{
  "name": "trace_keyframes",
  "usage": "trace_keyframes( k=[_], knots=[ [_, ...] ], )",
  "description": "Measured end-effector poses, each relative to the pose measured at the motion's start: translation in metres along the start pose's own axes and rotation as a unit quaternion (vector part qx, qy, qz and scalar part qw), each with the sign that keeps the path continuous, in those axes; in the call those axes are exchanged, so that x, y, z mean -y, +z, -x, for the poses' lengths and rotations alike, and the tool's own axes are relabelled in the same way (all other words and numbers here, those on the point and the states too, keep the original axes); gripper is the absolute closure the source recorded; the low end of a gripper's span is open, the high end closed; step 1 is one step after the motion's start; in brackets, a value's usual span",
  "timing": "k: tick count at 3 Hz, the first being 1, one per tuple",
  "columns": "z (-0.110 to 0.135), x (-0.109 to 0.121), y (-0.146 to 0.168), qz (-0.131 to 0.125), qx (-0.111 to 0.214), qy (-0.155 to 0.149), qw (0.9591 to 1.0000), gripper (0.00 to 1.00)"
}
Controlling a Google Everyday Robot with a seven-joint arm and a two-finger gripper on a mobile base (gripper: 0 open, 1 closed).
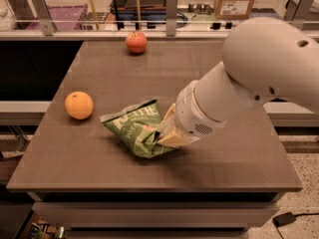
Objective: Move green jalapeno chip bag near apple
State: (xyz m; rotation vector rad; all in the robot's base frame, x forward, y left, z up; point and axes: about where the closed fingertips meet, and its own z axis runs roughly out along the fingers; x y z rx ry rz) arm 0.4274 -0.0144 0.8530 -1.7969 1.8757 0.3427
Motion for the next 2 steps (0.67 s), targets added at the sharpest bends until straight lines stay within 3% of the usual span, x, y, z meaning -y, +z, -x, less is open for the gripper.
trace_keyframes(
  k=[2],
  knots=[
    [0.001,0.036,-0.033,-0.016,-0.027,0.008,0.9995,1.00]
  ],
)
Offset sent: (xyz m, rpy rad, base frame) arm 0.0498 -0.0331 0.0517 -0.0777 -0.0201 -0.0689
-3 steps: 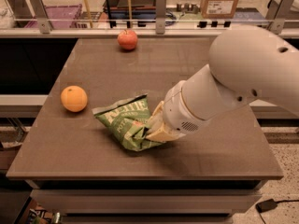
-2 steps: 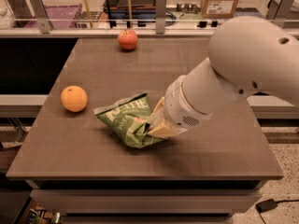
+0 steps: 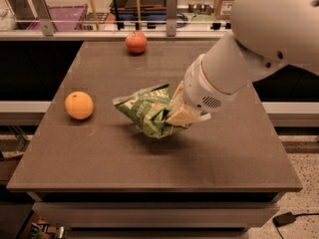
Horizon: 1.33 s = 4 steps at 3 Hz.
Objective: Move green jalapeno chip bag near apple
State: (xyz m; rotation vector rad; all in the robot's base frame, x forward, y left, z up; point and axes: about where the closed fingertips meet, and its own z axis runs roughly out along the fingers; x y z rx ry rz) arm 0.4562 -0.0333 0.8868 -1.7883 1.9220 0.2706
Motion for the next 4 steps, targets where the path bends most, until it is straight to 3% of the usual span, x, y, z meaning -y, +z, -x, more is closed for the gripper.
trace_keyframes(
  k=[2,3,4],
  knots=[
    [-0.004,0.049,-0.035,-0.043,-0.024,0.008,0.9987,1.00],
    [-0.006,0.078,-0.063,-0.079,-0.038,0.023,0.9959,1.00],
    [-0.005,0.112,-0.096,-0.123,-0.052,0.049,0.9898,1.00]
  ],
)
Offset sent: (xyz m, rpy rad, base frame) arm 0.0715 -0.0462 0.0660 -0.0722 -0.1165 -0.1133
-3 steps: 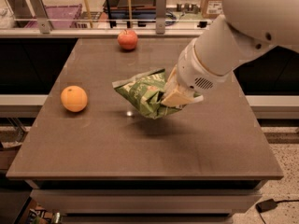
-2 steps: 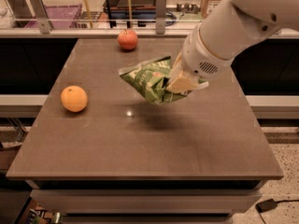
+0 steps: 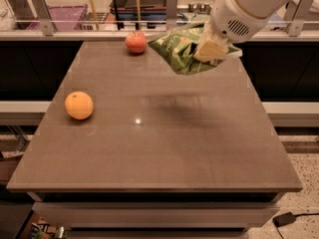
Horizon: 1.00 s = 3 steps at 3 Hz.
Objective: Move green jalapeno chip bag near apple
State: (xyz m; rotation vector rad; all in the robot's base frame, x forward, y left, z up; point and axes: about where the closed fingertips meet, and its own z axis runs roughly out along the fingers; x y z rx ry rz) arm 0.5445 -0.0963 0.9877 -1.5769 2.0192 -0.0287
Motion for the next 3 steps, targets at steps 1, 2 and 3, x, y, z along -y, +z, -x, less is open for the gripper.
trace_keyframes(
  k=[1,2,3],
  knots=[
    [0.005,0.041,-0.013,-0.042,-0.018,0.027,0.9986,1.00],
    [0.008,0.071,-0.021,-0.089,-0.038,0.034,0.9947,1.00],
    [0.008,0.071,-0.021,-0.089,-0.038,0.034,0.9947,1.00]
  ],
)
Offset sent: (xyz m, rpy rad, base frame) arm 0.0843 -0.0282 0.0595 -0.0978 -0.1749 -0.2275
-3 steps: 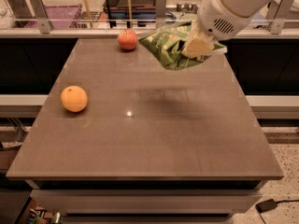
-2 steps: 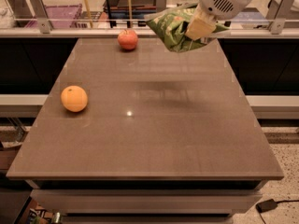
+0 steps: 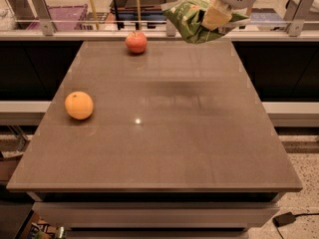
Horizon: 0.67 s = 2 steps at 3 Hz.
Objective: Move green jalapeno chip bag near apple
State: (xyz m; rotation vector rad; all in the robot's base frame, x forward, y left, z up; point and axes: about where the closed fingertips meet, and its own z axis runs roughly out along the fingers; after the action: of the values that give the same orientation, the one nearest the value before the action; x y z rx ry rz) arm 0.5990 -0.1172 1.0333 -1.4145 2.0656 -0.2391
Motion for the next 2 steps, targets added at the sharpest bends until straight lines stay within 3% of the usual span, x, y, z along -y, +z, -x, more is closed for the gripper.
trace_keyframes(
  k=[2],
  knots=[
    [-0.001,0.007,0.050,0.019,-0.024,0.001,0.9995,1.00]
  ],
)
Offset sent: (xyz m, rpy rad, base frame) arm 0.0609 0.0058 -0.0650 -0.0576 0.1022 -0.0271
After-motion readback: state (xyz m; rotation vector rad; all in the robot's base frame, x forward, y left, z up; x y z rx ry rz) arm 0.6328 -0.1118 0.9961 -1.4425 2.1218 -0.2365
